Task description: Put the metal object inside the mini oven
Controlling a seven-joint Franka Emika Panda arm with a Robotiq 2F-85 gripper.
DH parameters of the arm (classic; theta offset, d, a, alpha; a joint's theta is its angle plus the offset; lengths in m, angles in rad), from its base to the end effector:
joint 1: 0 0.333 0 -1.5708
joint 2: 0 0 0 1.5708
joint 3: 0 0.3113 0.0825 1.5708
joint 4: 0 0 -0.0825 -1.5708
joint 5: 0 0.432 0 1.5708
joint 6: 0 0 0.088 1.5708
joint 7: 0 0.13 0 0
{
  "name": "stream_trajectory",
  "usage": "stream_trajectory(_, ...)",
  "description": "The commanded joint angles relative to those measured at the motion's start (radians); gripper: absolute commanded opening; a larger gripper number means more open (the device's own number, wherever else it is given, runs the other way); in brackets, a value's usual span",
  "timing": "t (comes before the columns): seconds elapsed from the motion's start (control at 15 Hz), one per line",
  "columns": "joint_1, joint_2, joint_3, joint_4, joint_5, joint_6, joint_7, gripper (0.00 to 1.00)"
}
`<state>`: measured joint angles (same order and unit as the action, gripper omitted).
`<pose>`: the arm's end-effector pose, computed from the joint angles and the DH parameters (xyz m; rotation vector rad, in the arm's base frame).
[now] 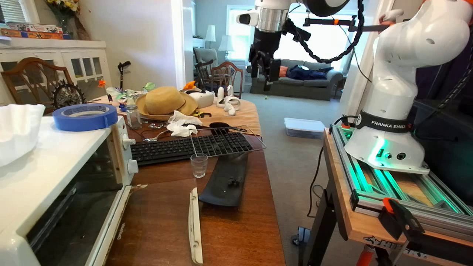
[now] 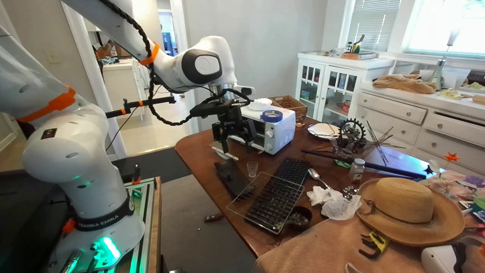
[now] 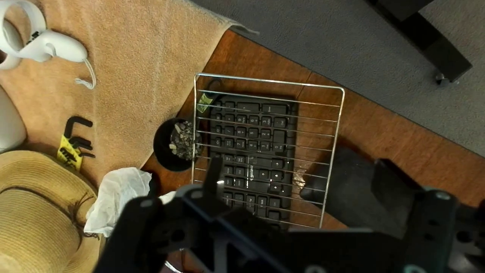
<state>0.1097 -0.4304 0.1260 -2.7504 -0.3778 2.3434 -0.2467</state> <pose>0.4028 0.0776 0.2897 2.6289 1.0122 0.0137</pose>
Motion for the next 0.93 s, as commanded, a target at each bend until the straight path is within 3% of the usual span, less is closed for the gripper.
stream_trajectory(0.0, 0.006, -0.002, -0.006, 0.002, -0.002, -0.004, 0.001, 1.0)
stream_trajectory(0.4, -0.006, 0.243, -0.087, -0.008, 0.051, 0.178, -0.051, 1.0)
stream_trajectory(0.87, 0.001, 0.606, -0.047, 0.087, 0.149, 0.403, -0.015, 1.0)
